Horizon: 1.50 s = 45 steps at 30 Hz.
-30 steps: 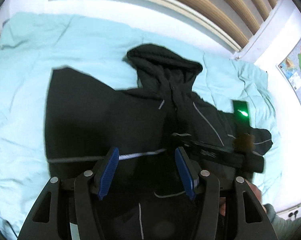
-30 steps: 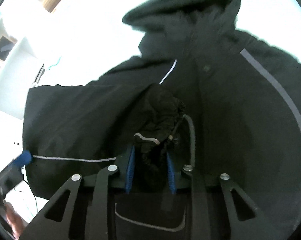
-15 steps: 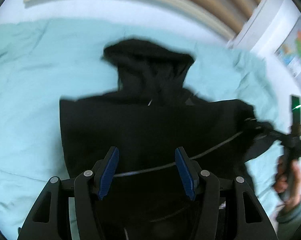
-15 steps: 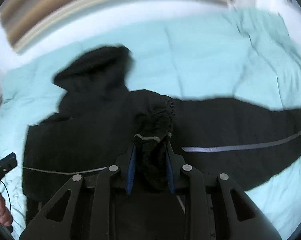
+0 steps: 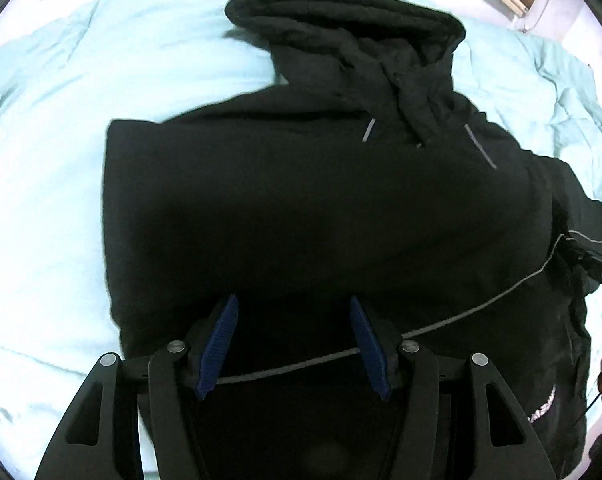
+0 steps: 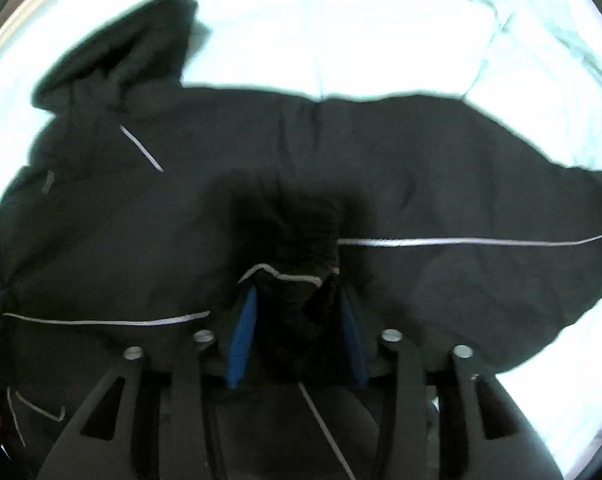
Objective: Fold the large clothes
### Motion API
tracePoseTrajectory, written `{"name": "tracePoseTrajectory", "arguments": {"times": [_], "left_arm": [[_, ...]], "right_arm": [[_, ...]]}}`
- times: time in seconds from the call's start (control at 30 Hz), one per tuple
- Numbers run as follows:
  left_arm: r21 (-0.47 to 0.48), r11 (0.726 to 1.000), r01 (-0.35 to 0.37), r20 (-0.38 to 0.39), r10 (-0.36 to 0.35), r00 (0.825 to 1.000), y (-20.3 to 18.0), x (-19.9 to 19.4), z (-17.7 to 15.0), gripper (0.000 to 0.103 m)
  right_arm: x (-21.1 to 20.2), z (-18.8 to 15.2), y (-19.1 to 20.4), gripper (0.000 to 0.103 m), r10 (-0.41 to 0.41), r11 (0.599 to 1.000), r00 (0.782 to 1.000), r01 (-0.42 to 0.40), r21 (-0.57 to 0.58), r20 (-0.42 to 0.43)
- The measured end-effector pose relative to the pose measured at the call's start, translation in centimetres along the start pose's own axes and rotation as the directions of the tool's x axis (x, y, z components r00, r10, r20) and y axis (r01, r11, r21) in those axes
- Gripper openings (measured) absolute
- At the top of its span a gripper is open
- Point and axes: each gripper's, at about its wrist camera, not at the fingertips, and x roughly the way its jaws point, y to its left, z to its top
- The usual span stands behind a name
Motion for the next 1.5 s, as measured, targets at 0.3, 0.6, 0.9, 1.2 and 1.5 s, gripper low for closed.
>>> {"name": "tracePoseTrajectory", "arguments": {"times": [0.3,0.6,0.9,1.2,1.5], "left_arm": [[-0.014,0.998,-0.067,0.036,0.067,0.997,0.5,-3.3,-2.2,0.060],[0.035,0.987,-0.154,0.001,0.154,0.988,0.0,-1.2,-3.1,0.061],[0.048,0.997,-0.068,0.076,0.064,0.995,-0.6,-10.8,-9.0,0.061],[0.072,0.997,0.010,0.064,-0.015,0.998,-1.5,-17.3,-18.9,0.061],[0.061,0.997,0.051,0.057,-0.055,0.997,-5.1,-19.4,-23.1,0.061]], "right_arm": [[-3.4,-1.7,5.7,0.072,0.113,0.990,0.991,-0.106,-0.097,0.077],[2.9,-3.0,8.4,0.068,0.053,0.994,0.994,-0.061,-0.087,-0.094],[-7.9,-7.1,7.4,0.068,0.119,0.993,0.992,-0.120,-0.016,-0.035],[-15.7,-16.0,4.7,0.068,0.163,0.980,0.986,-0.159,0.120,-0.030],[-19.2,-22.2,-0.6,0.068,0.127,0.978,0.992,-0.121,0.169,-0.025]]}}
